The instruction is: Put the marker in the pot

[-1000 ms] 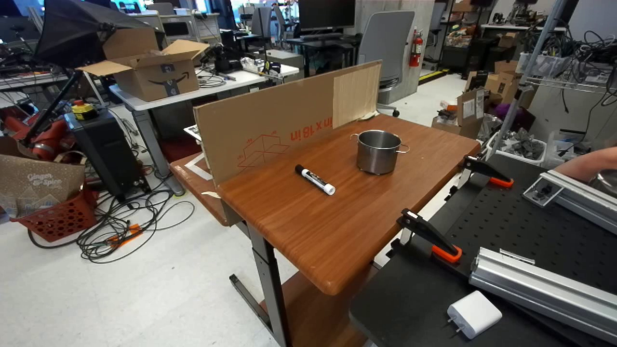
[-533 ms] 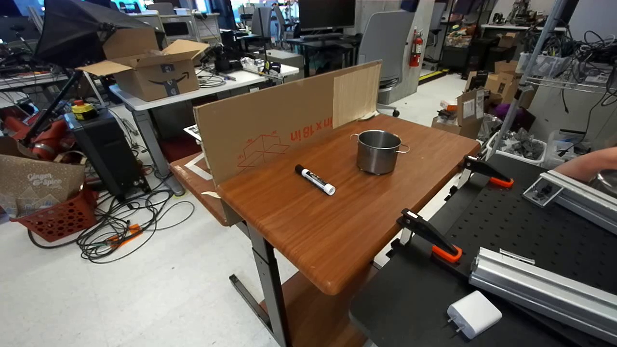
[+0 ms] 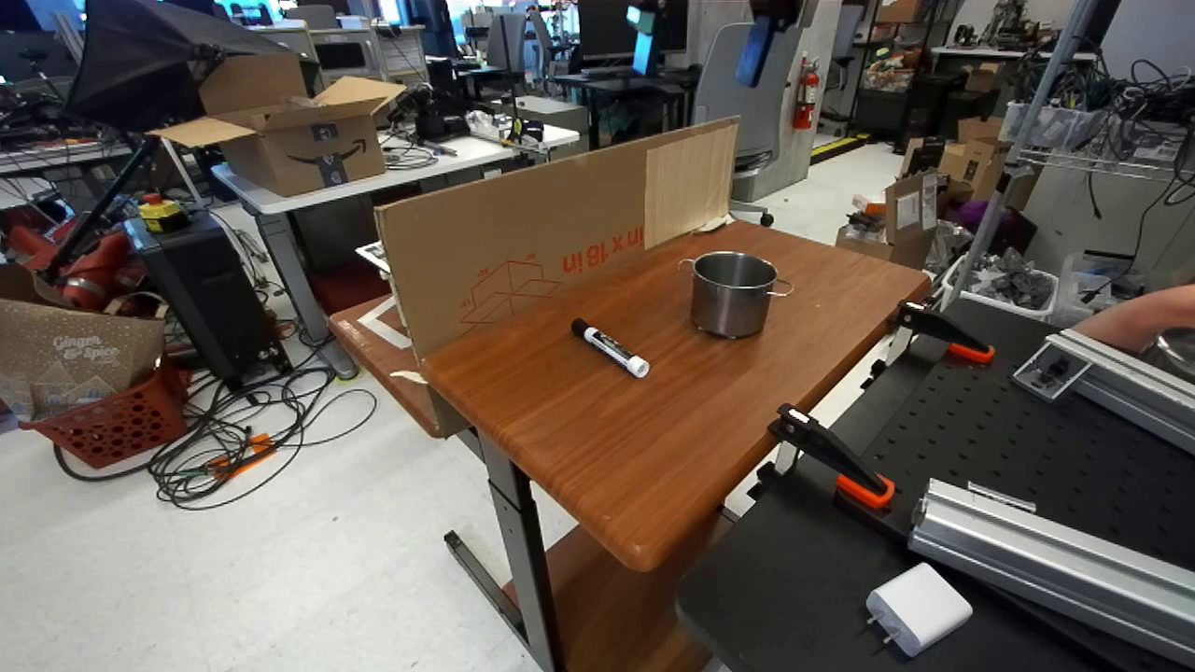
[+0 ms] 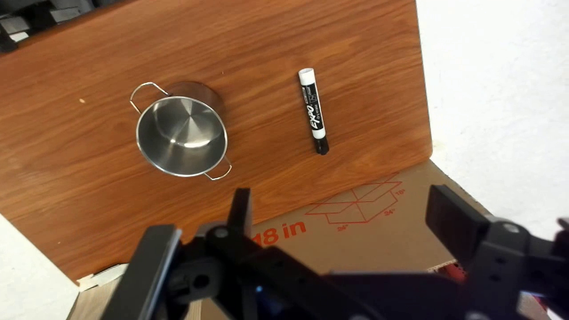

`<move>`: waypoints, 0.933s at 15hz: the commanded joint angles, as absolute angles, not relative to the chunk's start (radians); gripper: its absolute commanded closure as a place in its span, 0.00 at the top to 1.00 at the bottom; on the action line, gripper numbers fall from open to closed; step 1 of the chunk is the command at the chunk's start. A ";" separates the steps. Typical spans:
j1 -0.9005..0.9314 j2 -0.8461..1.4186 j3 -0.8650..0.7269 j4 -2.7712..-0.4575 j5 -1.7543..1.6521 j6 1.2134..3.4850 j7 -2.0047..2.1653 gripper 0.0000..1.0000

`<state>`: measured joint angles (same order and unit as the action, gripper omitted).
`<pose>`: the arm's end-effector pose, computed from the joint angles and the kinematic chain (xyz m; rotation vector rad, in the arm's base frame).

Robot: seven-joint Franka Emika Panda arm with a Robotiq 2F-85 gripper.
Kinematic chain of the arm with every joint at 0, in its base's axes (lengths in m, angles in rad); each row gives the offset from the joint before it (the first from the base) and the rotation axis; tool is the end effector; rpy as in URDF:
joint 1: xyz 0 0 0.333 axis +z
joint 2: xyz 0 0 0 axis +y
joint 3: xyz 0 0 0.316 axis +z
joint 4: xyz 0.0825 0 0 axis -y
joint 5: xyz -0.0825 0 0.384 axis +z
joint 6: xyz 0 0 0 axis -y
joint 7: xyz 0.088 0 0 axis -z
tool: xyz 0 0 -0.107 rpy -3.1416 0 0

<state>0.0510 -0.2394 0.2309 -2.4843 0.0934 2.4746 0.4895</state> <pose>0.4487 0.1302 0.3972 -3.0024 0.4151 -0.3111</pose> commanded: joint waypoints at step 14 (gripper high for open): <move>0.197 0.324 0.095 -2.139 -0.096 2.502 0.645 1.00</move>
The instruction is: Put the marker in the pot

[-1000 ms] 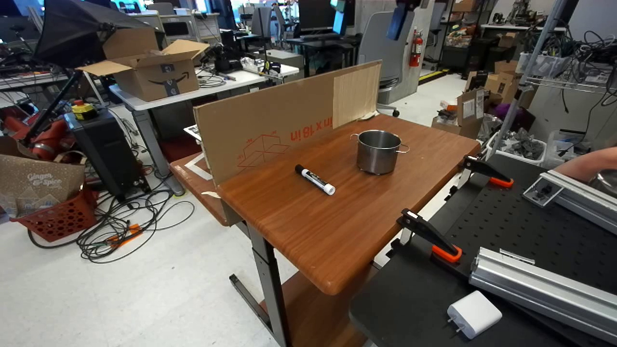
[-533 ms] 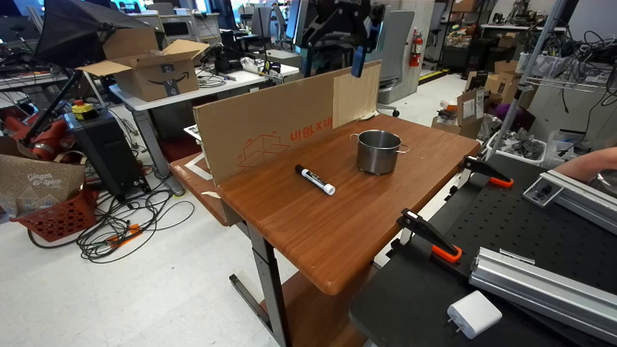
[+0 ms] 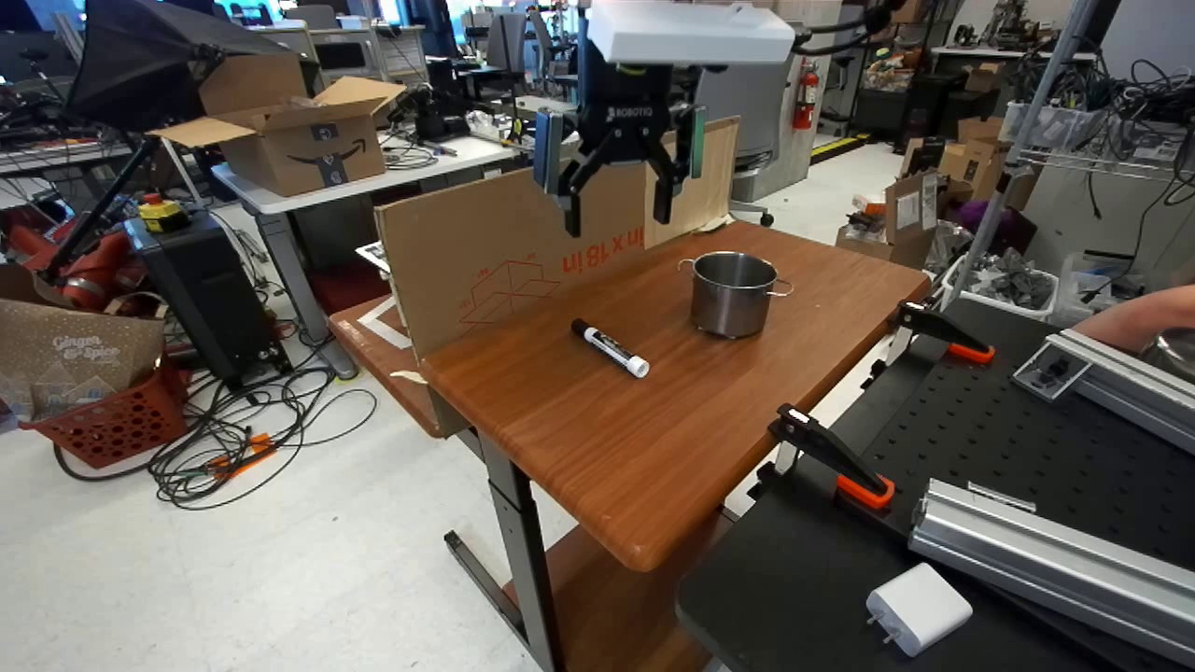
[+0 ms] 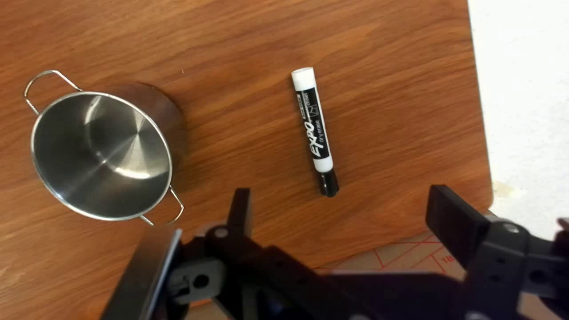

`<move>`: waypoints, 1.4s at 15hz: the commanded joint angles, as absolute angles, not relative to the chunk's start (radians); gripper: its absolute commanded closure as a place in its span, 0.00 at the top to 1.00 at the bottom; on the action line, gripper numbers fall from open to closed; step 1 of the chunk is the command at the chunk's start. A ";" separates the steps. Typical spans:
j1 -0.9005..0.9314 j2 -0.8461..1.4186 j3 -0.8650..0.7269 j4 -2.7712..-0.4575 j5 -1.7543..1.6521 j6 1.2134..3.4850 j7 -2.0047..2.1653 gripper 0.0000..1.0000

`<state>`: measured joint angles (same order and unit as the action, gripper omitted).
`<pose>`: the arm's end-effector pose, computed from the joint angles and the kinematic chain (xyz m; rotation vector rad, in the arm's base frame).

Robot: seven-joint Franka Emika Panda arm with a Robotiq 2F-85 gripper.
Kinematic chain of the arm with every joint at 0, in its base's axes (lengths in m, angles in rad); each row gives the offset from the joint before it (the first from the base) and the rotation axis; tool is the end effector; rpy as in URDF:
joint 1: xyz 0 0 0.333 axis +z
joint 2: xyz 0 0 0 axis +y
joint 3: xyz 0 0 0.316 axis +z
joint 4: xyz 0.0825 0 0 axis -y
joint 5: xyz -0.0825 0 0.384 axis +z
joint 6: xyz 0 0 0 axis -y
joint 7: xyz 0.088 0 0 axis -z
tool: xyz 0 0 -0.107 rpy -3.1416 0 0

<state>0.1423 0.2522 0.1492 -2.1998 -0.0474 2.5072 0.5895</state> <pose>0.5370 0.1610 0.2742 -3.0811 0.4128 -0.0772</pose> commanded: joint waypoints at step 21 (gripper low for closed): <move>0.389 0.690 -0.064 -1.861 -0.157 2.477 0.776 0.74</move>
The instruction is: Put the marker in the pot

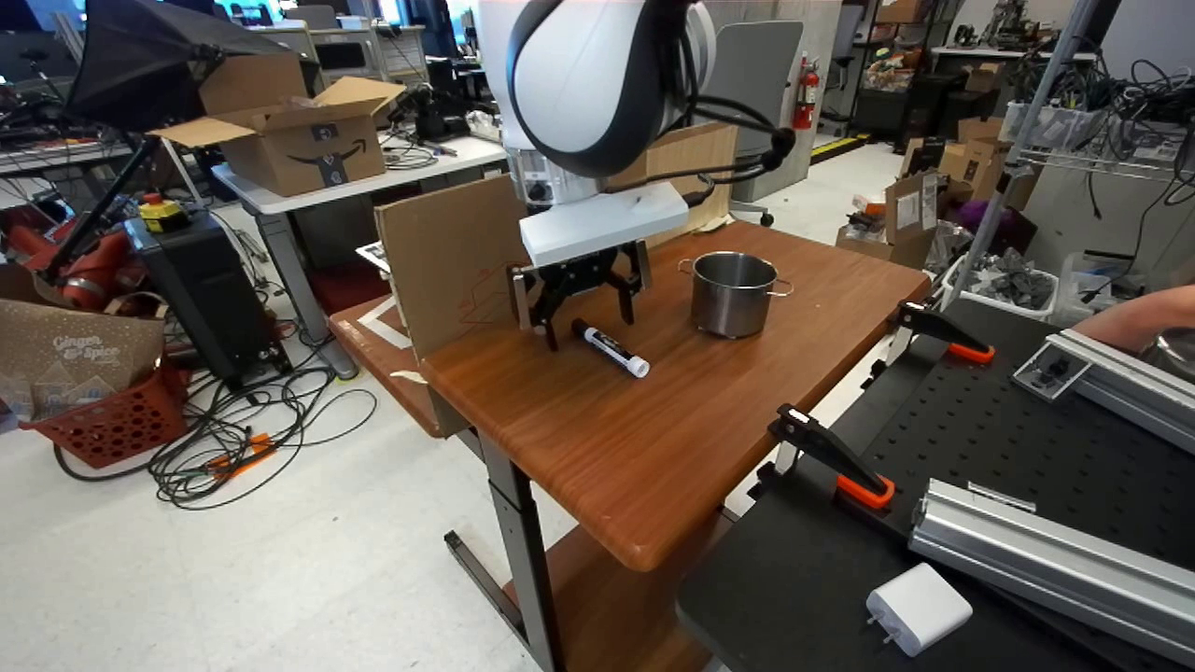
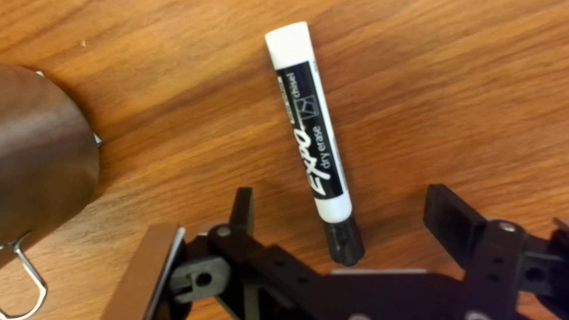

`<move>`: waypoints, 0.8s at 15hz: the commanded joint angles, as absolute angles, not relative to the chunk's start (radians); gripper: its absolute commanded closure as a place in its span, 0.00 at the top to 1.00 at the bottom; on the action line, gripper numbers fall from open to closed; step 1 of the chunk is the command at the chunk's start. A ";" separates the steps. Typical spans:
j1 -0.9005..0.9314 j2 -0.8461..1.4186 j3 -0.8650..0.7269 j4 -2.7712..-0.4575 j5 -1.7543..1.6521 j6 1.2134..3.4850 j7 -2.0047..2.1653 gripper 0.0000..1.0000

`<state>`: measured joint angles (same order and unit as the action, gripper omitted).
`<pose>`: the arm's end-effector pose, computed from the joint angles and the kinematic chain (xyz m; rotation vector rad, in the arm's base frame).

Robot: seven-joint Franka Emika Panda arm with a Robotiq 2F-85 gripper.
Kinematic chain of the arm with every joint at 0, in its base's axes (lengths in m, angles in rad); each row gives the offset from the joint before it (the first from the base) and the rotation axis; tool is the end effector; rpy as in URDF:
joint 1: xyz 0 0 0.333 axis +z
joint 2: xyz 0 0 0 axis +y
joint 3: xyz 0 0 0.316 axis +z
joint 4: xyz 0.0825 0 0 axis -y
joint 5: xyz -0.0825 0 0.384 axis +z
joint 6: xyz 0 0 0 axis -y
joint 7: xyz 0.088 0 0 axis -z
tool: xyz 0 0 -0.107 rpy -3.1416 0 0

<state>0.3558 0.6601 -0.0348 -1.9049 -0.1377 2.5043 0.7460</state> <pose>0.5867 0.1966 0.1431 2.9892 -0.4596 -0.0027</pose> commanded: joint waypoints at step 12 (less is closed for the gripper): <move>0.393 0.683 -0.071 -1.838 -0.148 2.483 0.784 0.05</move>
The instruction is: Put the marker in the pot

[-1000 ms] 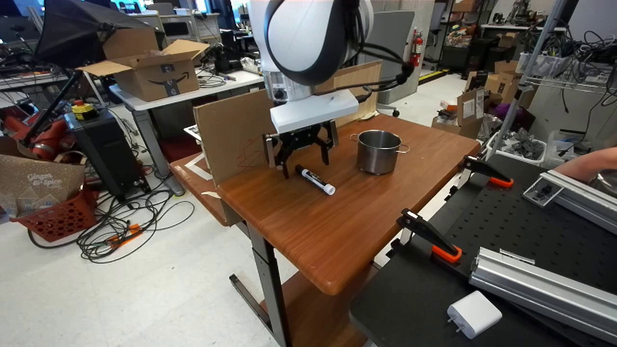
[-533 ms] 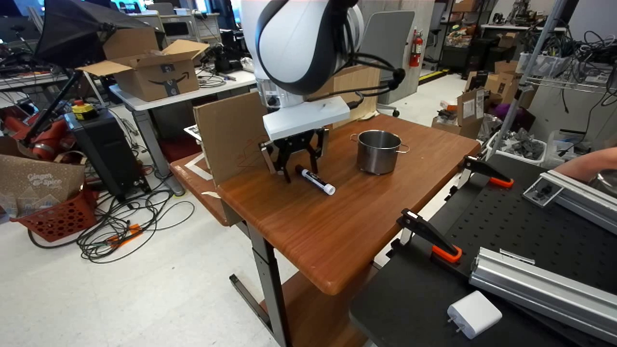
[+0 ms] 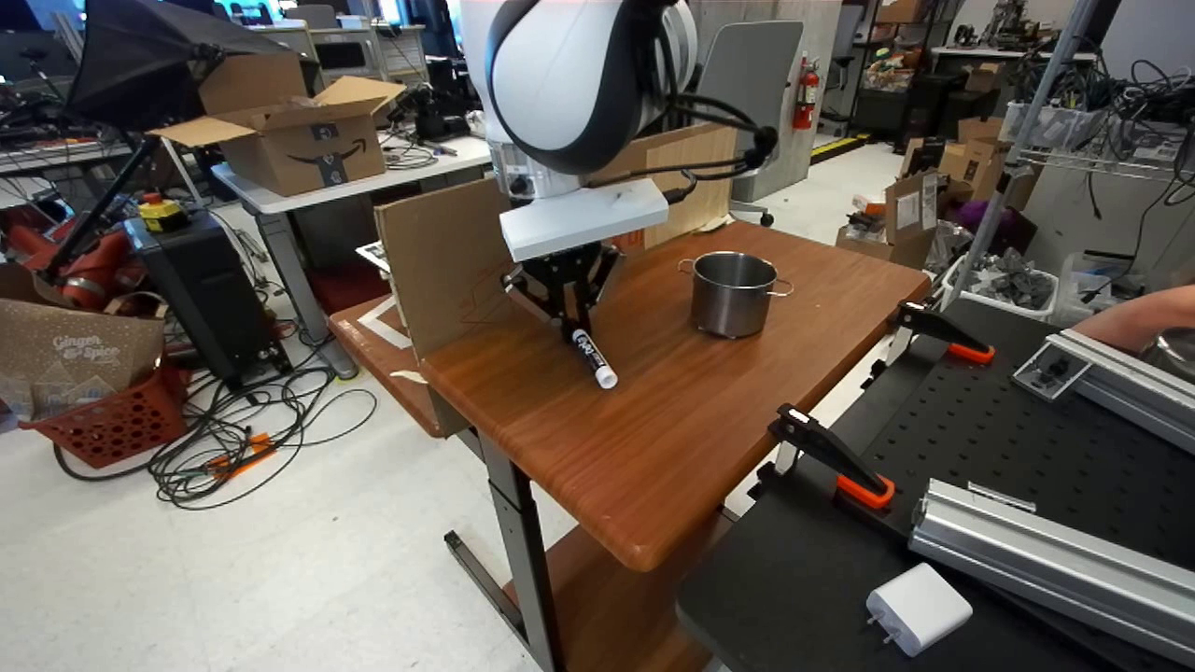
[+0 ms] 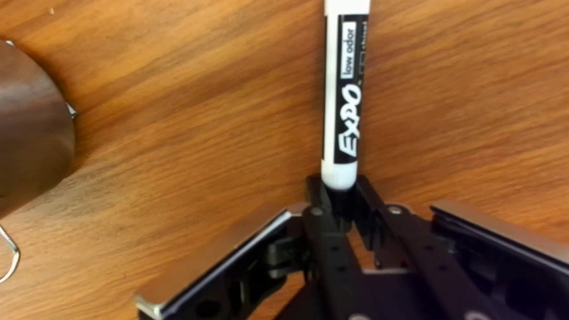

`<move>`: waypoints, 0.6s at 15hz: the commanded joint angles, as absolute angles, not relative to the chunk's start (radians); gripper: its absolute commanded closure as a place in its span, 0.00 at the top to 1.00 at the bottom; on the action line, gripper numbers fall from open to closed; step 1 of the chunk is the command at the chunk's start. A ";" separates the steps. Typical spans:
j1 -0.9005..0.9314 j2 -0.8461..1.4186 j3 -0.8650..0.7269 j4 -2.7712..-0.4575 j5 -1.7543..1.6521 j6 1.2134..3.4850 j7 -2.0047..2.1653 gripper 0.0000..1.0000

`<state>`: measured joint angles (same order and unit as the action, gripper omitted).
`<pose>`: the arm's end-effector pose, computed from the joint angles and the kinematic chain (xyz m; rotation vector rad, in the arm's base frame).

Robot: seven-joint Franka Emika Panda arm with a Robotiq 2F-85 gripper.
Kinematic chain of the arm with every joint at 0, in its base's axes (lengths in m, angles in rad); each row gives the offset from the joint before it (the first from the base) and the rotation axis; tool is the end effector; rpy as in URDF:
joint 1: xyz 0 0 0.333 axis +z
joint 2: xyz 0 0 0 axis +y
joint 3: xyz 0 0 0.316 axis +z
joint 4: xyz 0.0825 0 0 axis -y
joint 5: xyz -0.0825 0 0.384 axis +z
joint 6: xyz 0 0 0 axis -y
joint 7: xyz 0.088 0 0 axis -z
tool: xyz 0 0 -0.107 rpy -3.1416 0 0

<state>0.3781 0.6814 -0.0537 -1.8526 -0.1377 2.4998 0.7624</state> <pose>0.6007 0.2044 0.1488 2.9880 -0.4742 0.0448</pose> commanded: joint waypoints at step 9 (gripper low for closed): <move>0.435 0.526 -0.122 -1.958 -0.226 2.561 0.876 0.05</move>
